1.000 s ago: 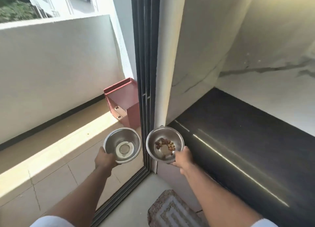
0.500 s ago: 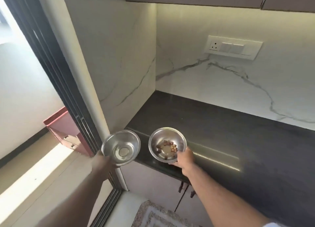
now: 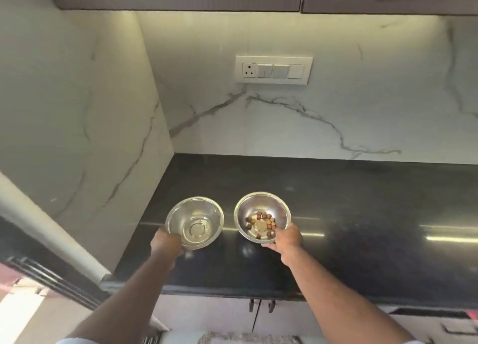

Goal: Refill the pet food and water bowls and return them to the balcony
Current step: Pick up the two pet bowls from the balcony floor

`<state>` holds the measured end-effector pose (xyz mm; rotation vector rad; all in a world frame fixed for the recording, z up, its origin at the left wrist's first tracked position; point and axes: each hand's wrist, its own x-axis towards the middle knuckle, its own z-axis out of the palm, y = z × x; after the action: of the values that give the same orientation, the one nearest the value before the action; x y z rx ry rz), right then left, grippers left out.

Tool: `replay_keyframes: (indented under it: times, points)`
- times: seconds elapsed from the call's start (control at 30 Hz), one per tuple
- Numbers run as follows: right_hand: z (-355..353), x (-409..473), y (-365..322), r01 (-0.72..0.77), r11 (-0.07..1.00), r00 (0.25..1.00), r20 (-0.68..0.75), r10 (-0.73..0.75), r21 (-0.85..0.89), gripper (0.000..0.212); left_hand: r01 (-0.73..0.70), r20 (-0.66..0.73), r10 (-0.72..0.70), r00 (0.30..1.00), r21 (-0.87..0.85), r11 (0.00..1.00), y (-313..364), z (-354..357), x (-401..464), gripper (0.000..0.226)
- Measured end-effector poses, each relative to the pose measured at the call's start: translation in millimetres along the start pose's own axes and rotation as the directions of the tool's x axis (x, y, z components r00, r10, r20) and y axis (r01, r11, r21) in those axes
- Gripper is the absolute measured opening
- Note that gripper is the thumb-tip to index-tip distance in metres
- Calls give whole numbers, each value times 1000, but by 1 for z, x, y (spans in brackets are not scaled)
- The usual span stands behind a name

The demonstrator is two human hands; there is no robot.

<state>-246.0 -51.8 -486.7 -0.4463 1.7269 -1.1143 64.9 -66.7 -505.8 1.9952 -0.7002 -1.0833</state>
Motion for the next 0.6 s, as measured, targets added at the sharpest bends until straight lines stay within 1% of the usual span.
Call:
replay_keyframes:
  times: [0.1, 0.2, 0.3, 0.5, 0.6]
  points:
    - [-3, 12, -2, -9, 1000, 999, -44, 10, 16, 24, 8, -1, -8, 1000, 33, 999, 19, 17, -1, 33]
    - [-4, 21, -3, -20, 1000, 997, -76, 22, 19, 24, -11, 8, 11, 1000, 76, 997, 32, 29, 2, 36]
    - [-5, 26, -5, -37, 999, 996, -85, 39, 33, 23, -1, 15, -1, 1000, 128, 992, 38, 35, 8, 38]
    - [-6, 29, -7, -56, 997, 993, -103, 61, 50, 25, 41, 45, -46, 998, 125, 991, 41, 40, 17, 43]
    - [-5, 29, -8, -59, 996, 992, -108, 66, 65, 29, 35, 44, -41, 998, 137, 990, 45, 40, 14, 43]
